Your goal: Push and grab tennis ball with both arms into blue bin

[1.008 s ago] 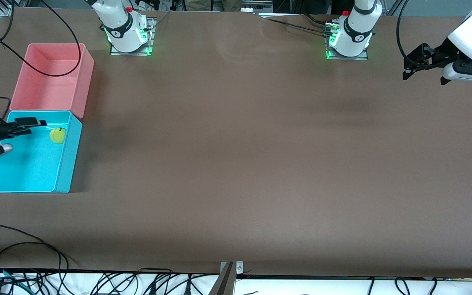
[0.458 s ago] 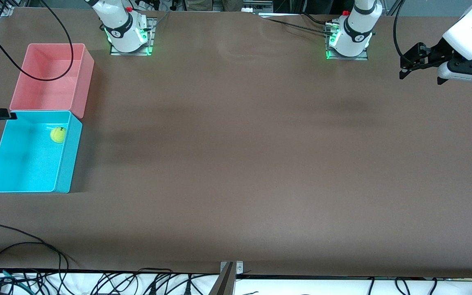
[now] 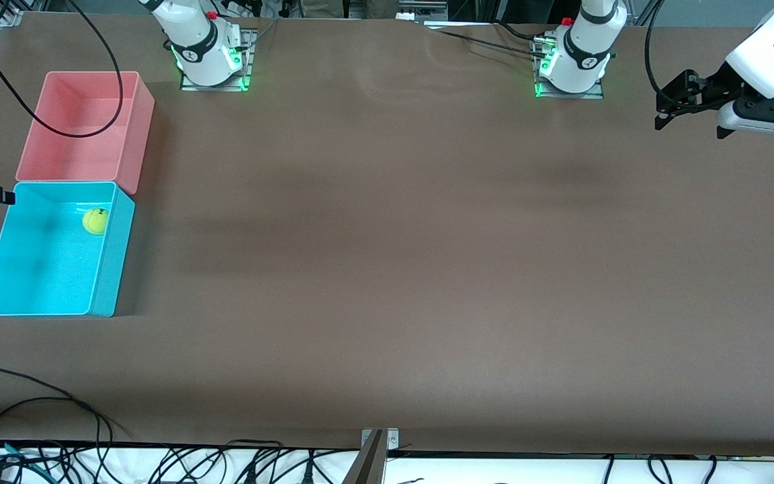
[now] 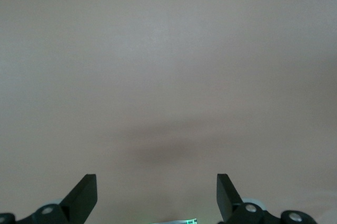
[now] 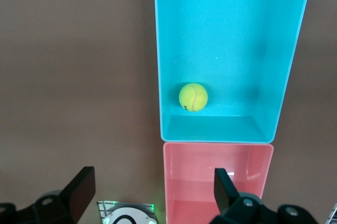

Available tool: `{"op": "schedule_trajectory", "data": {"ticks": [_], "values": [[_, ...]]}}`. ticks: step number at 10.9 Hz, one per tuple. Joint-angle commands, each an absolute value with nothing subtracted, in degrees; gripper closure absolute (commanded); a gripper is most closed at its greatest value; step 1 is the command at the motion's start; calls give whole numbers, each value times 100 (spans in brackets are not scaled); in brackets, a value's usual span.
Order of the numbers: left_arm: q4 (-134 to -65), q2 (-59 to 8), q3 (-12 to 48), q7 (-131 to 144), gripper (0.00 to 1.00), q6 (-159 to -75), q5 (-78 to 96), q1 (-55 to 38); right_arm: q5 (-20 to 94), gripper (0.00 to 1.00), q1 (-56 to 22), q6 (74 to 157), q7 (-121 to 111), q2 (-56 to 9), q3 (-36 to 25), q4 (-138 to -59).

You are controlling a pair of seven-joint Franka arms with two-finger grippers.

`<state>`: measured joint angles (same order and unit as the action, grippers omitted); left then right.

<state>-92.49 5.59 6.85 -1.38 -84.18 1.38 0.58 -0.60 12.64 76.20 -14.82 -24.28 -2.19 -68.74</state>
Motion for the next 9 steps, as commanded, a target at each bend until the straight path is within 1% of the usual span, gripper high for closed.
{"op": "schedule_trajectory", "data": {"ticks": [1,2,4,5,7,9], "values": [[-9088,519,650,-79,0,-8288,264,44,211,0,1301,7855,-951,-1708,-62,-7151],[-9088,527,659,-79,0,-8288,264,44,124,0,1118,8240,-575,-1253,-18,-7789],[-9088,527,659,-79,0,-8288,264,44,149,0,714,9416,348,-76,-44,-9466],[-9097,527,659,-79,0,-8288,264,44,149,0,477,9665,386,217,-87,-9901],[-9097,527,659,-79,0,-8288,264,44,167,0,247,9694,587,395,-114,-9967],[-9097,527,677,-79,0,-8288,264,44,202,0,237,9703,668,335,-97,-9923]]}}
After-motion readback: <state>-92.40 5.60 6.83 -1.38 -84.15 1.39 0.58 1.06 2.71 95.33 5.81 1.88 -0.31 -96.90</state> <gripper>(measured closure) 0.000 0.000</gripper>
